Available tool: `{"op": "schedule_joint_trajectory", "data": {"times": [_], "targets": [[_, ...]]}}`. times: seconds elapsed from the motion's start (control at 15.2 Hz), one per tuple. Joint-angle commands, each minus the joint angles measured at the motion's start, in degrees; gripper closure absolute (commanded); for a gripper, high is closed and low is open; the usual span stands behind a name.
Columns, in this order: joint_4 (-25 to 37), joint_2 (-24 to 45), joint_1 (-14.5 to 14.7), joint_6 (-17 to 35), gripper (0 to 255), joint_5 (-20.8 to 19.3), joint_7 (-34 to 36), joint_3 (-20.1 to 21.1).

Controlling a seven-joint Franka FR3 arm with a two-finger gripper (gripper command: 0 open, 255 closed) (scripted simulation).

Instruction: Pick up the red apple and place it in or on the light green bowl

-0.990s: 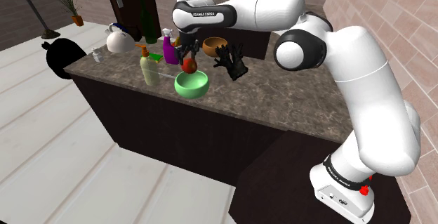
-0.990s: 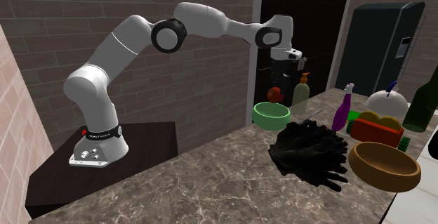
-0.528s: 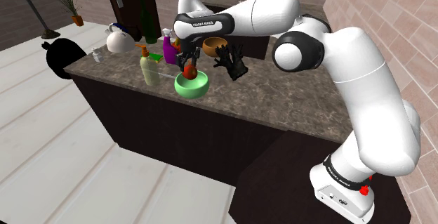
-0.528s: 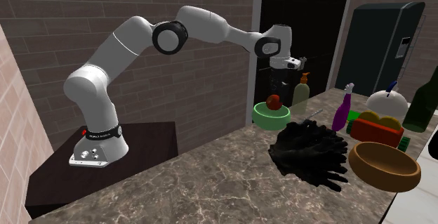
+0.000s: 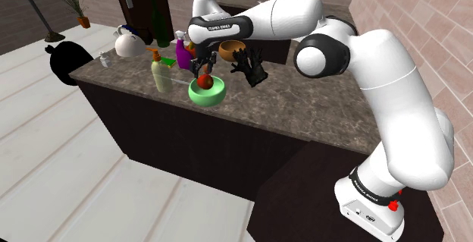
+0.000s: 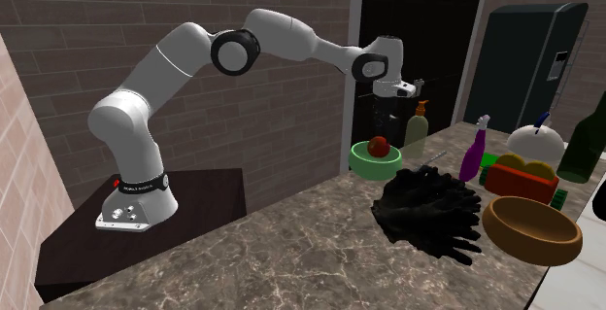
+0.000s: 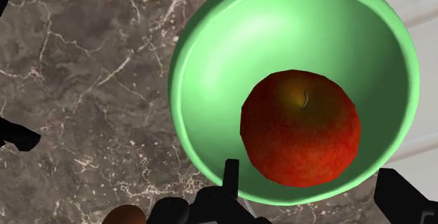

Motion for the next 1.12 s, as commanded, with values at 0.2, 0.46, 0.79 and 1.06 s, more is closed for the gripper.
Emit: {"op": "schedule_joint_trajectory", "data": {"times": [0.2,0.46,0.79,1.06], "targets": [[0.0,0.0,0.0,0.0,0,0.0,0.0,0.0],[1.6,-2.4,-0.1,-4.0,0,0.0,0.0,0.0],[2.2,-2.9,-0.2,-5.1,0,0.0,0.0,0.0],[2.2,-2.9,-0.2,-5.1,0,0.0,0.0,0.0]]}}
